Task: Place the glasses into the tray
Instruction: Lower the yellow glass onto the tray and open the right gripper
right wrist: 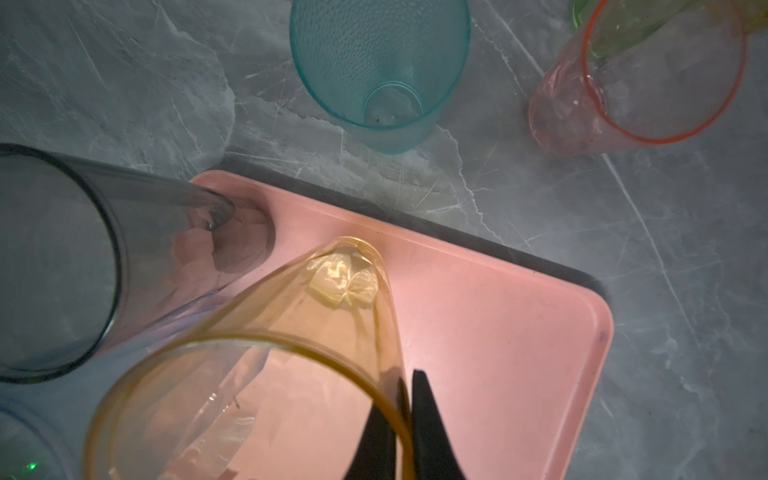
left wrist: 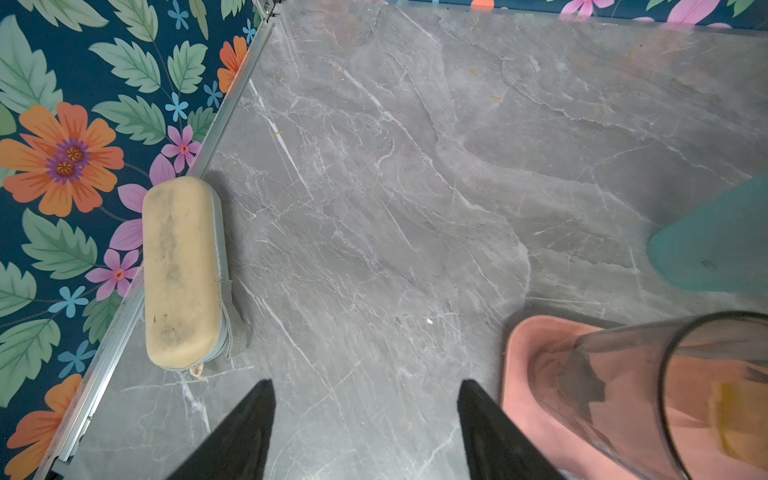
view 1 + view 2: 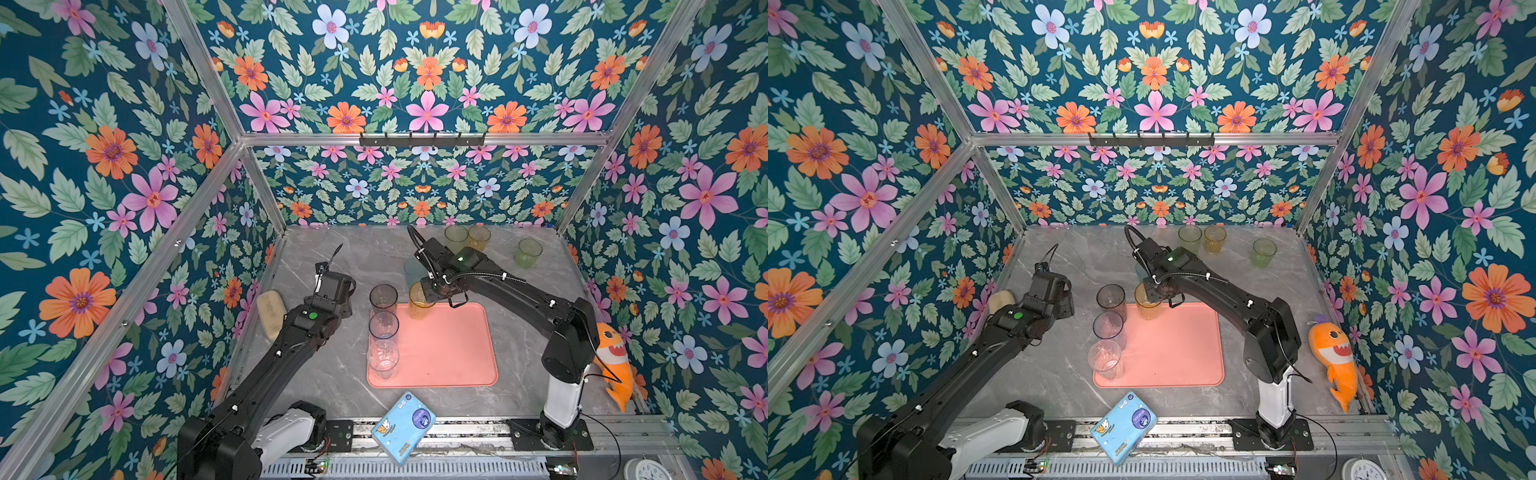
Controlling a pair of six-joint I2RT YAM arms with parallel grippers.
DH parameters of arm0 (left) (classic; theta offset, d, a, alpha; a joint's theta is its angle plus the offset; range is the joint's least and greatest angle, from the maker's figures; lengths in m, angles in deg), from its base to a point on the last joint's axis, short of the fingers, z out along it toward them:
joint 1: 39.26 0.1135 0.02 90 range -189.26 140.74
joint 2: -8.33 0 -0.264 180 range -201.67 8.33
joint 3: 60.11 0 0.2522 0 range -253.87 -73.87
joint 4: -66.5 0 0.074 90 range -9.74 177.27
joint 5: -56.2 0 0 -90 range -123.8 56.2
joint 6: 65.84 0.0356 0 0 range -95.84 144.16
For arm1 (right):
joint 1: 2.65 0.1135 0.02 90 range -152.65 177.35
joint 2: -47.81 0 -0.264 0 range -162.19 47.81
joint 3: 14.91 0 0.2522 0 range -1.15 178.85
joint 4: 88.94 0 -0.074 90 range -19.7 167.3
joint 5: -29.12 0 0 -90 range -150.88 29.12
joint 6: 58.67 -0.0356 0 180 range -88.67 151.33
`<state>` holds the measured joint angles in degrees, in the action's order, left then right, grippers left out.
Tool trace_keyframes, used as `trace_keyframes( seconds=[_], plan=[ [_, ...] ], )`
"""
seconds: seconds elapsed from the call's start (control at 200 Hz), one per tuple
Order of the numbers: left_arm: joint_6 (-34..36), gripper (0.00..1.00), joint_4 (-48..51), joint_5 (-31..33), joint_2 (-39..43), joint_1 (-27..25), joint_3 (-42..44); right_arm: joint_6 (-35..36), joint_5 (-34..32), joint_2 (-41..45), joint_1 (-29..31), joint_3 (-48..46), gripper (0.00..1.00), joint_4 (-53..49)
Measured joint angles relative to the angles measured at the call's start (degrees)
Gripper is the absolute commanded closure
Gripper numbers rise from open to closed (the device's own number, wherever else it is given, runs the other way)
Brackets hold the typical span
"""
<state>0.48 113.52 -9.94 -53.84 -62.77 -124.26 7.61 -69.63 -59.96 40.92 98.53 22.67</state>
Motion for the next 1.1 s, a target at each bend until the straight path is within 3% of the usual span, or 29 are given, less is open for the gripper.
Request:
trace_keyframes(
  seconds=[0.98,1.1],
  plan=[
    [0.02,0.28,0.2,-0.17,1.14,0.15,0.22,-4.02,-3.61,-2.47,-0.09,-1.05,1.0,-1.49],
    [0.02,0.28,0.2,-0.26,1.44,0.15,0.22,-4.37,-3.63,-2.49,-0.09,-1.01,0.94,-1.68]
  ],
)
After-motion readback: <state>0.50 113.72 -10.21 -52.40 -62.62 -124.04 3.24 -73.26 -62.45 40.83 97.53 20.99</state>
